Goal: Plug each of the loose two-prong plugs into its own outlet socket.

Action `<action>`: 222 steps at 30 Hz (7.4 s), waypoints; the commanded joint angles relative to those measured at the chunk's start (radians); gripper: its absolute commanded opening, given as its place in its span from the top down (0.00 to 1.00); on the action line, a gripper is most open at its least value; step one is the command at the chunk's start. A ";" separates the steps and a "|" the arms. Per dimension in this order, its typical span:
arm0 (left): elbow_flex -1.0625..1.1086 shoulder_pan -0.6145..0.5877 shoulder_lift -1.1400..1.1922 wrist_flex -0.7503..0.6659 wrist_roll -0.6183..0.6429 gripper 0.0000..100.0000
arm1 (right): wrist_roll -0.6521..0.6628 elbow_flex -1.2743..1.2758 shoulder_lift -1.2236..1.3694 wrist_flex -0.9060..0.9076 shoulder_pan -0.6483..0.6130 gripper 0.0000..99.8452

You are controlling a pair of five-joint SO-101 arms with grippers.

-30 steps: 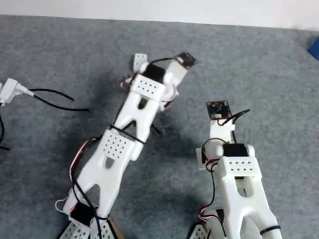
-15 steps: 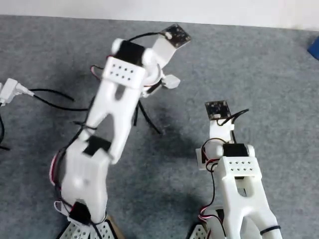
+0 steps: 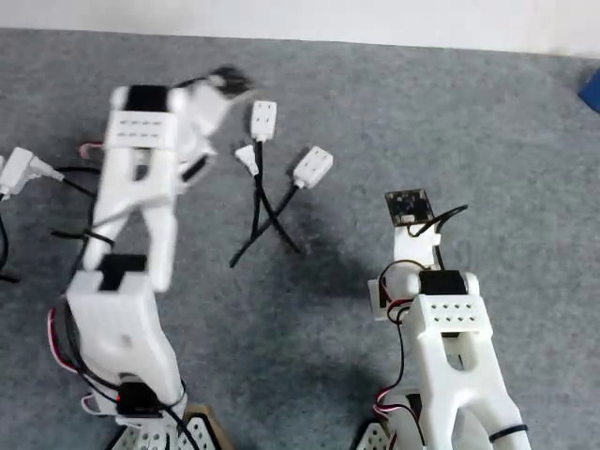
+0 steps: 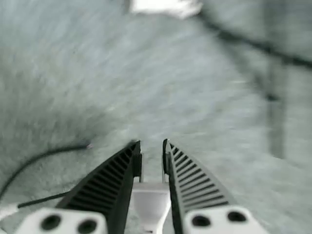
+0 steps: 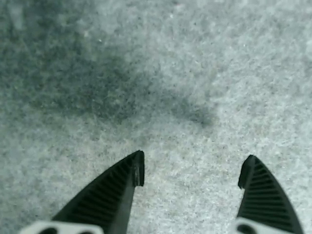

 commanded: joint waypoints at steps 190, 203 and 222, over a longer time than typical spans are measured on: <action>1.282 0.222 -1.006 -0.730 0.502 0.75 | 1.077 0.199 -0.015 -0.088 -0.438 0.69; 1.311 0.229 -1.006 -0.732 0.502 0.75 | 1.077 0.246 -0.015 -0.191 -0.437 0.99; 1.313 0.237 -1.006 -0.733 0.502 0.75 | 0.218 -0.460 -0.013 0.298 -0.262 0.99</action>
